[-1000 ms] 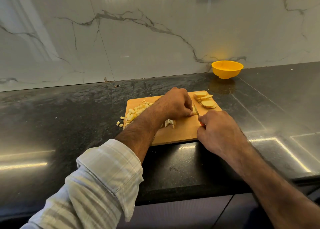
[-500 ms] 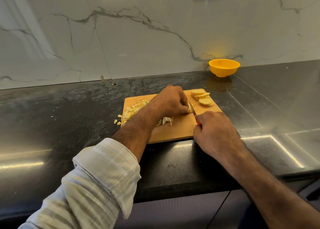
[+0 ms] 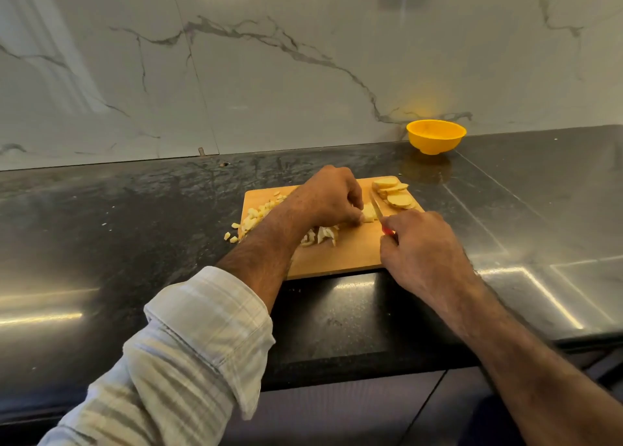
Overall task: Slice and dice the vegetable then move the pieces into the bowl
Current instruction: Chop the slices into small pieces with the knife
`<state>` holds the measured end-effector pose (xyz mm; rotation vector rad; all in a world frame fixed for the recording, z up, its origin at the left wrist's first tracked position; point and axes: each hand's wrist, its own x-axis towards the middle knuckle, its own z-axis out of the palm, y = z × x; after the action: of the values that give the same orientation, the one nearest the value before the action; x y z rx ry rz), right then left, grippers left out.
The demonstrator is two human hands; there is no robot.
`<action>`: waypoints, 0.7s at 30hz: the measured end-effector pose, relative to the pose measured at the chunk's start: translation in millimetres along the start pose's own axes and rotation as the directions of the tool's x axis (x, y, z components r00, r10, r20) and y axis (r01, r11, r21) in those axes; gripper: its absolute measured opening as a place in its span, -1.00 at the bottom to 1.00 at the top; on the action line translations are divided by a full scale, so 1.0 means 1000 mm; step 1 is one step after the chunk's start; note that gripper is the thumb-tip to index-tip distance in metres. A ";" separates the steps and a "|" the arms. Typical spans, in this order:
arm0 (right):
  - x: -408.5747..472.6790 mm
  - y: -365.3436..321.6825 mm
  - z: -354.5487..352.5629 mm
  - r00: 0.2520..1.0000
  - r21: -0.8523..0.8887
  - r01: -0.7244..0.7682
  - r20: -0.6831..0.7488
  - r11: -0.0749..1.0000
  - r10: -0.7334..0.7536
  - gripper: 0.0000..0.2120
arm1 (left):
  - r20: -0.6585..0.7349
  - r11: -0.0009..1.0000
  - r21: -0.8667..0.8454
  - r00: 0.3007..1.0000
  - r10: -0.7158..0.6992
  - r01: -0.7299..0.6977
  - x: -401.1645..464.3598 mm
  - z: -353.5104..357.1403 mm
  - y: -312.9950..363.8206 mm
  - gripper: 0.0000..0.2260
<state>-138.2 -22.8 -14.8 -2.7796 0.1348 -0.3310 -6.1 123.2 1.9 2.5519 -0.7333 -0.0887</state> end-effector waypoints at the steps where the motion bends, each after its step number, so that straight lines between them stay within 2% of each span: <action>1: -0.002 -0.001 0.000 1.000 0.002 0.006 0.007 1.000 -0.006 -0.72 | 0.008 1.000 0.005 1.000 -0.001 0.001 0.000 0.001 0.001 -0.91; 5: -0.003 -0.006 0.002 0.994 -0.007 -0.004 0.107 1.000 0.005 -0.65 | 0.013 1.000 0.000 1.000 -0.015 0.015 0.001 0.003 0.005 -0.92; 12: 0.011 -0.018 0.001 0.990 -0.076 -0.010 0.143 0.997 0.021 -0.90 | 0.009 0.999 0.025 0.999 -0.038 0.037 0.003 0.003 0.005 -0.94; 19: 0.022 -0.007 0.001 0.989 -0.048 -0.021 0.143 0.999 0.028 -0.71 | 0.048 0.999 0.044 0.998 -0.030 0.028 0.002 -0.001 -0.001 -0.95; 21: 0.017 -0.001 -0.001 0.997 -0.006 -0.013 0.081 1.000 0.013 -0.68 | 0.049 1.000 0.003 0.999 -0.023 0.023 0.002 -0.004 -0.006 -0.94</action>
<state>-122.3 -24.7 -10.1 -2.7914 0.1339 -0.2145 -0.5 128.4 2.4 2.5689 -0.7235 -0.1590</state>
